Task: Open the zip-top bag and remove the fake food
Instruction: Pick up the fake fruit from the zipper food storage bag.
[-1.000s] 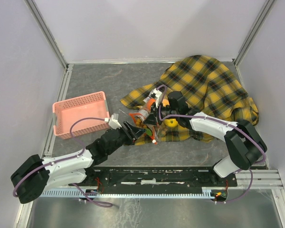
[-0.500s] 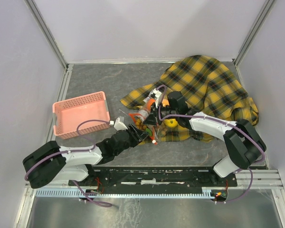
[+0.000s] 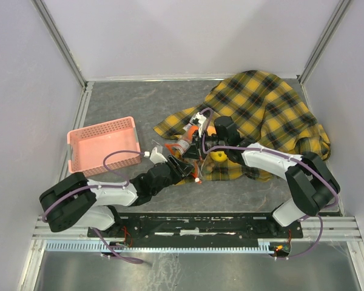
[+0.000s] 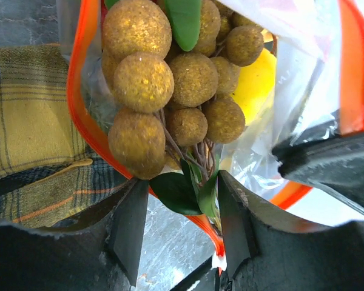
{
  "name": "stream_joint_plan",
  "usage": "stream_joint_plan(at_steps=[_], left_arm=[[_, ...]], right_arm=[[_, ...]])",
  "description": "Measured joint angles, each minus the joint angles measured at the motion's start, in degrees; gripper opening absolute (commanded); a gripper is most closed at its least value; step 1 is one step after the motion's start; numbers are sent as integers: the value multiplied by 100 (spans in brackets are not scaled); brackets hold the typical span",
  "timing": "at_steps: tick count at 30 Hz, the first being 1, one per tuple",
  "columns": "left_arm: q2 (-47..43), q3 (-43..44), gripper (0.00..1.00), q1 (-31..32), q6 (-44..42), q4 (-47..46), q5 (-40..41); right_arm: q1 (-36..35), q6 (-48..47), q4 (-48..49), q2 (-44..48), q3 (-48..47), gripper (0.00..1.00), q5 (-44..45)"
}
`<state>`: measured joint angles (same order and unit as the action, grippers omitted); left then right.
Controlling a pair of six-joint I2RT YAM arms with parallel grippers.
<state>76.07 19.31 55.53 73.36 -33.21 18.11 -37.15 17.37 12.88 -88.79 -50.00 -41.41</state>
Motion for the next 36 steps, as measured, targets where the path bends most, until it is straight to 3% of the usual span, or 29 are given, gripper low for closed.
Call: stream_joint_plan(at_steps=[9, 15, 20, 23, 25, 26, 29, 31, 36], left_arm=[[590, 186, 62, 24, 155, -391, -22], [719, 181, 55, 26, 249, -776, -42], [872, 181, 33, 7, 249, -1047, -59], [1029, 188, 13, -37, 249, -1268, -90], [1128, 195, 10, -87, 254, -1423, -136], [1176, 205, 13, -127, 254, -1508, -164], [1248, 225, 45, -192, 254, -1639, -168], [1296, 227, 51, -223, 273, -1626, -170], [1379, 227, 51, -247, 286, -1663, -186]], right_arm=[[-111, 39, 87, -63, 0, 2, 22], [-109, 35, 155, -63, 0, 2, 90], [-109, 35, 175, -61, 4, 2, 98], [-109, 35, 212, -42, 26, 2, 133], [-109, 37, 240, -31, 31, 2, 138], [-111, 39, 247, -22, 39, 2, 118], [-116, 50, 313, -9, 52, 2, 98], [-94, 72, 387, 20, 66, 2, 111], [-70, 81, 481, 83, 105, 2, 131]])
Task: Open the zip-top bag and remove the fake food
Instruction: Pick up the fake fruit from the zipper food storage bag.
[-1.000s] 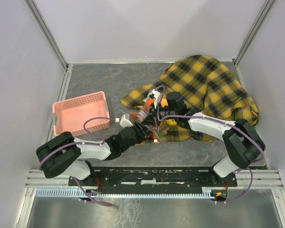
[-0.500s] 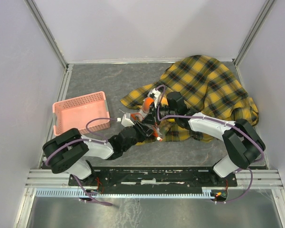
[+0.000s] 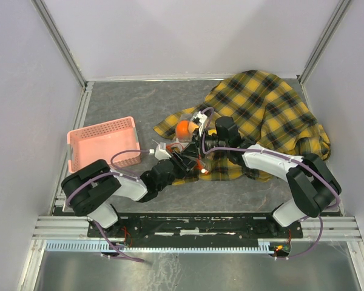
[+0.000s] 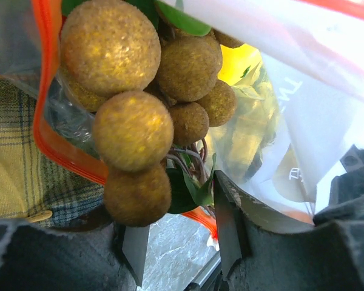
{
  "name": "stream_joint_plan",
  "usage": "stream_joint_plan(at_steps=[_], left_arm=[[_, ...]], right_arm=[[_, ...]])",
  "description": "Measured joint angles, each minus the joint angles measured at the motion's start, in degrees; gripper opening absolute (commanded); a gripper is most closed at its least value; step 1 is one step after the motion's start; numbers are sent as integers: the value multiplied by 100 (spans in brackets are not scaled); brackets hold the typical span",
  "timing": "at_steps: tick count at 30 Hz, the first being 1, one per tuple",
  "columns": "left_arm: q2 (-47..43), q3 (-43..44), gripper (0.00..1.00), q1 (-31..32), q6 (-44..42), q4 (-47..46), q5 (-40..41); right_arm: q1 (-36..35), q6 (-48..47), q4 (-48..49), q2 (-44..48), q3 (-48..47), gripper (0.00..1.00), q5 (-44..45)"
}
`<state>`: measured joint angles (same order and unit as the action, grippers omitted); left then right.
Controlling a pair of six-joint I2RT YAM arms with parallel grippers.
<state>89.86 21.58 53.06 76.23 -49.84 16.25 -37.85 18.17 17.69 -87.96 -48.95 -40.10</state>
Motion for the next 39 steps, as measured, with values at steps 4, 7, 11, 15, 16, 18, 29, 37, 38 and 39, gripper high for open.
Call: stream_joint_plan(at_steps=[4, 7, 11, 15, 16, 18, 29, 37, 38, 39], left_arm=[[120, 63, 38, -26, -9, 2, -50], [271, 164, 26, -133, -7, -22, -96], [461, 295, 12, -326, -17, -173, -203], [573, 356, 5, -448, -63, -302, -352], [599, 374, 3, -487, -92, -352, -422], [612, 391, 3, -535, -101, -402, -509], [269, 223, 3, -708, -111, -560, -638], [50, 190, 3, -800, -111, -557, -763], [50, 190, 3, -800, -111, -557, -789], [50, 190, 3, -800, -111, -557, -793]], right_arm=[[4, -4, 0, 2, 4, 2, 33], [-20, -9, -76, 7, 11, 2, -24], [-37, -22, -125, 13, 61, 2, -20], [-37, -70, -223, 90, 120, 3, 90], [-37, -116, -299, 142, 127, 4, 188], [-37, -214, -503, 291, 131, 15, 457], [-105, -603, -1626, 1113, 177, 49, 2269], [-280, -675, -1740, 1163, 581, 52, 2455], [-313, -699, -1755, 1163, 584, 48, 2503], [-341, -719, -1757, 1163, 581, 45, 2559]])
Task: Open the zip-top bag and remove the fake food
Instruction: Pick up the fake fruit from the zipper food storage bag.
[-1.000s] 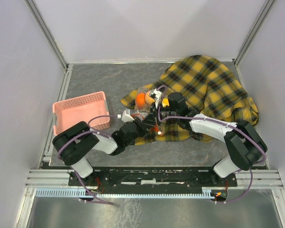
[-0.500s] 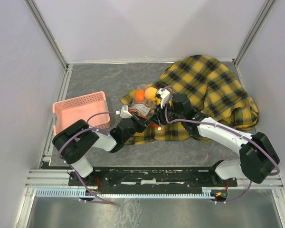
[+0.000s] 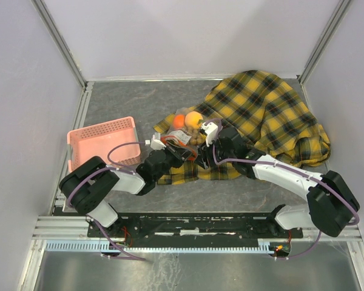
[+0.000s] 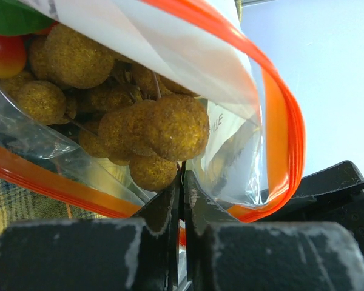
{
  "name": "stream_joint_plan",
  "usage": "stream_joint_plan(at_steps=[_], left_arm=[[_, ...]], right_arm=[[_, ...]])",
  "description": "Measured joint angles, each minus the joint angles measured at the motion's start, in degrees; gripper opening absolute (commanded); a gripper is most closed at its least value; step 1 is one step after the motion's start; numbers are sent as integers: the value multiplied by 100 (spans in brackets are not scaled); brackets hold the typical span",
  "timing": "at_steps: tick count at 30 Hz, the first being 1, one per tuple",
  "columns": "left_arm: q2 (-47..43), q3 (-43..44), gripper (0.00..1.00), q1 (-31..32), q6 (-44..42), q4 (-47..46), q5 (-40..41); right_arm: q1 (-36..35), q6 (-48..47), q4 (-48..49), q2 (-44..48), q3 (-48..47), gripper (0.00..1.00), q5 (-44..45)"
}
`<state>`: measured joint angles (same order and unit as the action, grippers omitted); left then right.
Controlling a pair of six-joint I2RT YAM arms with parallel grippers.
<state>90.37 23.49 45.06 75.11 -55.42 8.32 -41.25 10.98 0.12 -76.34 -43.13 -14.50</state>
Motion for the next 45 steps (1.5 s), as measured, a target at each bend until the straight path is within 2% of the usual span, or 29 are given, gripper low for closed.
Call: stream_joint_plan(at_steps=[4, 11, 15, 20, 22, 26, 28, 34, 45], left_arm=[[0, 0, 3, 0, 0, 0, -66], [-2, -66, 3, 0, 0, -13, -125], [-46, -131, 3, -2, 0, -39, -140], [-153, -199, 3, -39, -2, -35, -142], [-199, -214, 3, -57, -2, -39, -144], [-243, -225, 3, -70, -9, -35, -146], [-243, -225, 3, -70, -20, -35, -151], [-225, -225, 3, -70, -63, -48, -262], [-186, -225, 3, -70, -66, -48, -313]], right_arm=[[-59, -44, -37, 0, 0, 33, 385], [-83, -33, -44, 9, 0, 23, 831], [-92, -42, -57, 166, 39, 21, 925], [-92, -107, -66, 293, 63, 12, 1012], [-92, -118, -98, 271, 63, 13, 1014], [-90, -92, -28, 247, 87, 33, 809], [-90, -63, 116, 256, 142, 37, 647], [-92, -13, 442, 367, 291, 39, 260], [-120, 46, 590, 63, 254, 39, 306]])
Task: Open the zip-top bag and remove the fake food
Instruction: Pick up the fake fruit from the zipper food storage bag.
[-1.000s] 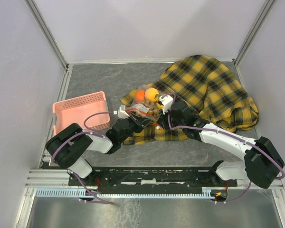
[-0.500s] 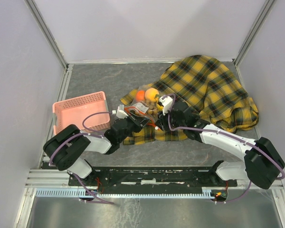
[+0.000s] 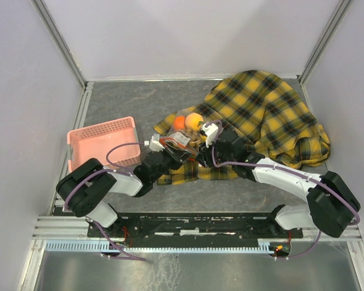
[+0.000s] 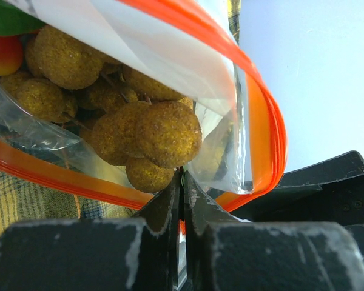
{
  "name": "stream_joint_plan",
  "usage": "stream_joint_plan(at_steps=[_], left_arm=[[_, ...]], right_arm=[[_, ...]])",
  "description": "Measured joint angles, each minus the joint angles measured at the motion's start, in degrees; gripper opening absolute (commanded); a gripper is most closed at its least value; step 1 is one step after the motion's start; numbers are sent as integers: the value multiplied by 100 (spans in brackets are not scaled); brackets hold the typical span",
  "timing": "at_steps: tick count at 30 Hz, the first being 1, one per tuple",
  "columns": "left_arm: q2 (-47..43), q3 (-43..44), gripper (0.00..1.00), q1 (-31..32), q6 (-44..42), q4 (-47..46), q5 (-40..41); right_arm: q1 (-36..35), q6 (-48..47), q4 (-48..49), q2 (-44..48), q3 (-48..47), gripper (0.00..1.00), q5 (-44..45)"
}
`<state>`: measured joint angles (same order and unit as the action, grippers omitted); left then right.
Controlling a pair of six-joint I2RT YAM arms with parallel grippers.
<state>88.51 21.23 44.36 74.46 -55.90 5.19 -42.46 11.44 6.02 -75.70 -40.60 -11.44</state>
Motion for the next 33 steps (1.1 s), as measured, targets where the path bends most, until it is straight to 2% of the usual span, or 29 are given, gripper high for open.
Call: stream_joint_plan(at_steps=[7, 23, 33], left_arm=[[0, 0, 3, 0, 0, -4, -83], [0, -35, 3, -4, 0, -70, -85], [-251, -474, 3, -293, 15, -426, -151]], right_arm=[[-94, 9, 46, -24, -33, 37, 33], [-179, -149, -66, -111, -232, 7, 634], [-208, -358, -350, 118, -229, 2, 831]])
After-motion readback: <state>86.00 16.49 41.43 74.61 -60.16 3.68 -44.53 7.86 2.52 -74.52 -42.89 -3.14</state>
